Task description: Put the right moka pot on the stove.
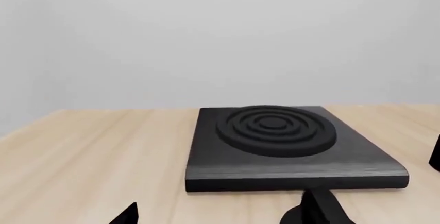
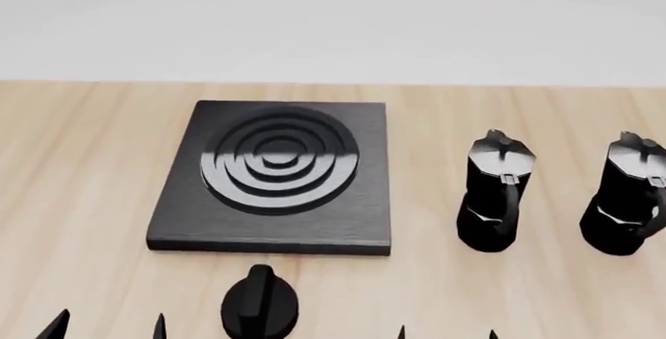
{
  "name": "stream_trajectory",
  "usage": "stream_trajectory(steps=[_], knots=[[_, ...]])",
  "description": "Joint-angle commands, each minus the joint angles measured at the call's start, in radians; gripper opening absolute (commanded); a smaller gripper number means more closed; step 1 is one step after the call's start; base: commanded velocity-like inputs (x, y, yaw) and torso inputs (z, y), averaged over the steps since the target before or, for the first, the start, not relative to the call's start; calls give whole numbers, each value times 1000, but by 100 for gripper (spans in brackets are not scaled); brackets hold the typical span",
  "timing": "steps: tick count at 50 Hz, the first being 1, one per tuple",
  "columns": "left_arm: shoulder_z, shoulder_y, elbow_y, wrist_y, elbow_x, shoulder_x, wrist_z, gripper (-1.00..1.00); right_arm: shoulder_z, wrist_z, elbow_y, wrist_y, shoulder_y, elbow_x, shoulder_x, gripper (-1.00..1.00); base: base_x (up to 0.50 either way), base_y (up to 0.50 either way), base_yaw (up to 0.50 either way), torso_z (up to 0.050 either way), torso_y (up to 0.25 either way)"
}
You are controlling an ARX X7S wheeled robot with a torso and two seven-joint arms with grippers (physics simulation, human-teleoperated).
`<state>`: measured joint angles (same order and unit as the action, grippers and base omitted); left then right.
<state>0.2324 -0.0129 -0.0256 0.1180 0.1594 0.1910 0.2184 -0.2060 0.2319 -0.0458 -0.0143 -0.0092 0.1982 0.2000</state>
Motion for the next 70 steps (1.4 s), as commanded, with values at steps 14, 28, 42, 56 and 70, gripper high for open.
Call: stream_trajectory(steps=[14, 28, 42, 56, 70], knots=[[10, -2, 1, 0, 15, 10, 8, 100, -10, 6, 14, -9, 5, 14, 7, 100, 209, -88, 0, 0, 0], [16, -4, 0, 1, 16, 14, 18, 100, -16, 12, 17, -16, 5, 15, 13, 100, 208, -83, 0, 0, 0], [21, -5, -3, 5, 21, 17, 27, 100, -21, 16, 30, -16, 14, 20, 17, 100, 203, -31, 0, 0, 0], [-21, 17, 422, -355, 169, 112, 78, 100, -9, 55, -182, 127, 4, 32, 80, 100, 0, 0, 0, 0, 1], [-102, -21, 839, -662, 329, 206, 198, 100, -3, 112, -453, 325, 19, 35, 142, 100, 0, 0, 0, 0, 0]])
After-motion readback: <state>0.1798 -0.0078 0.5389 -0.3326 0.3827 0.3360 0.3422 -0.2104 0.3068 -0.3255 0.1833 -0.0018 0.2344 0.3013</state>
